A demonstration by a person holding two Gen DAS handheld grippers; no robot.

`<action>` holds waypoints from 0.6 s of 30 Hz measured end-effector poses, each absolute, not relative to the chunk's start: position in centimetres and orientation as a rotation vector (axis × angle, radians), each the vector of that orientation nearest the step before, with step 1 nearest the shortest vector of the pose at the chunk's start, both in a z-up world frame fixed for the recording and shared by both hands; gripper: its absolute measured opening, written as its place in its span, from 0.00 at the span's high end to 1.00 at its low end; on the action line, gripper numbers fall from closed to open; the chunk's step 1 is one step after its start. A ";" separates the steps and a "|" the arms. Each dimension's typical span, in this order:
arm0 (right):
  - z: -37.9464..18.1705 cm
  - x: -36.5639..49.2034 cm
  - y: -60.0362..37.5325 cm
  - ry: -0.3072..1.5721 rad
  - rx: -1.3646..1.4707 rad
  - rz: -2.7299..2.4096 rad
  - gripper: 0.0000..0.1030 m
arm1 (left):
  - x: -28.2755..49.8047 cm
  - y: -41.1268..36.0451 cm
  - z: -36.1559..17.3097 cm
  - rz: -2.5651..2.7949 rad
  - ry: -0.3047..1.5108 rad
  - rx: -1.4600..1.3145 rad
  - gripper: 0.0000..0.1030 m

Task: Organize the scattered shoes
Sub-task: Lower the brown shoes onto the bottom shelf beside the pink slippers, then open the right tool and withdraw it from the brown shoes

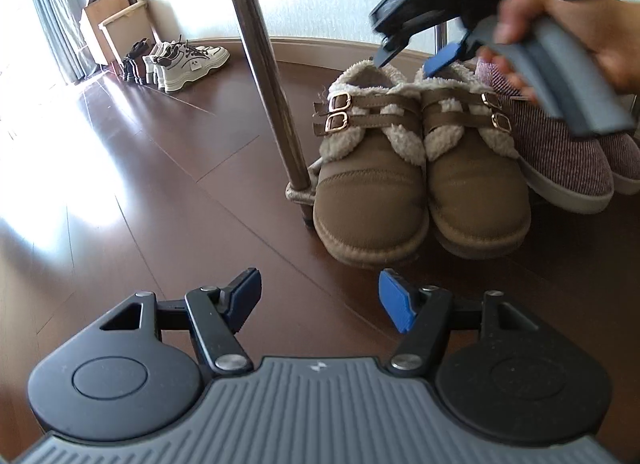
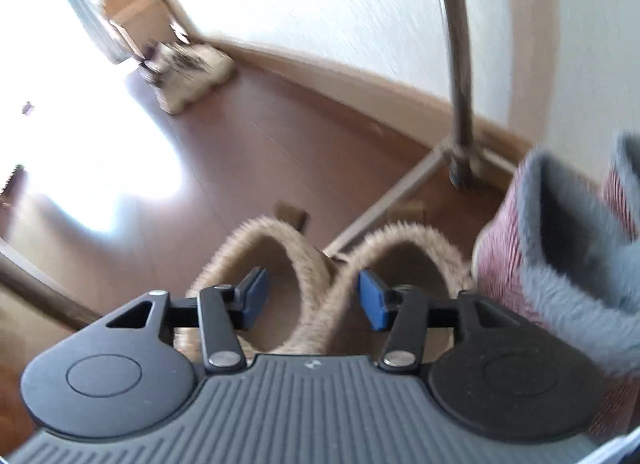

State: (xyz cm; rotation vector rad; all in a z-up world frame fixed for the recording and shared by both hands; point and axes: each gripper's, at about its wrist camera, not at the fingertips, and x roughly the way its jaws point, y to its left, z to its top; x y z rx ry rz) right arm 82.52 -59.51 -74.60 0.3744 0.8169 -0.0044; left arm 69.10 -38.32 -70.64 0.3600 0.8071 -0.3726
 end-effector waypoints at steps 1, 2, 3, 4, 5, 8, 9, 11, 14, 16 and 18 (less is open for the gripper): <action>-74.3 81.4 -59.5 0.793 0.347 0.017 0.50 | 69.0 -38.1 -70.7 -0.375 0.808 0.360 0.34; -74.1 79.8 -59.6 0.761 0.320 0.039 0.51 | 68.8 -38.0 -70.8 -0.377 0.808 0.362 0.34; -73.8 77.6 -59.7 0.725 0.278 0.073 0.52 | 68.6 -37.9 -70.9 -0.378 0.810 0.365 0.34; -73.8 75.0 -59.7 0.697 0.222 0.107 0.54 | 68.4 -37.9 -71.1 -0.380 0.812 0.367 0.34; -73.8 72.5 -59.7 0.672 0.168 0.139 0.56 | 68.3 -37.9 -71.4 -0.385 0.816 0.370 0.34; -74.7 67.8 -59.7 0.678 0.101 0.183 0.89 | 67.8 -38.1 -72.3 -0.406 0.830 0.381 0.35; -75.0 66.3 -59.7 0.685 0.085 0.193 0.99 | 67.7 -38.4 -72.6 -0.421 0.832 0.385 0.35; -76.2 63.4 -59.2 0.721 0.048 0.218 1.00 | 68.2 -39.0 -73.1 -0.451 0.834 0.394 0.36; -78.3 61.2 -57.4 0.768 0.007 0.272 1.00 | 68.4 -39.9 -73.5 -0.500 0.833 0.428 0.37; -79.9 60.7 -56.4 0.810 0.011 0.300 1.00 | 68.7 -40.7 -73.8 -0.531 0.831 0.469 0.38; -81.2 60.5 -55.7 0.823 0.024 0.310 1.00 | 69.1 -41.4 -74.0 -0.560 0.829 0.507 0.38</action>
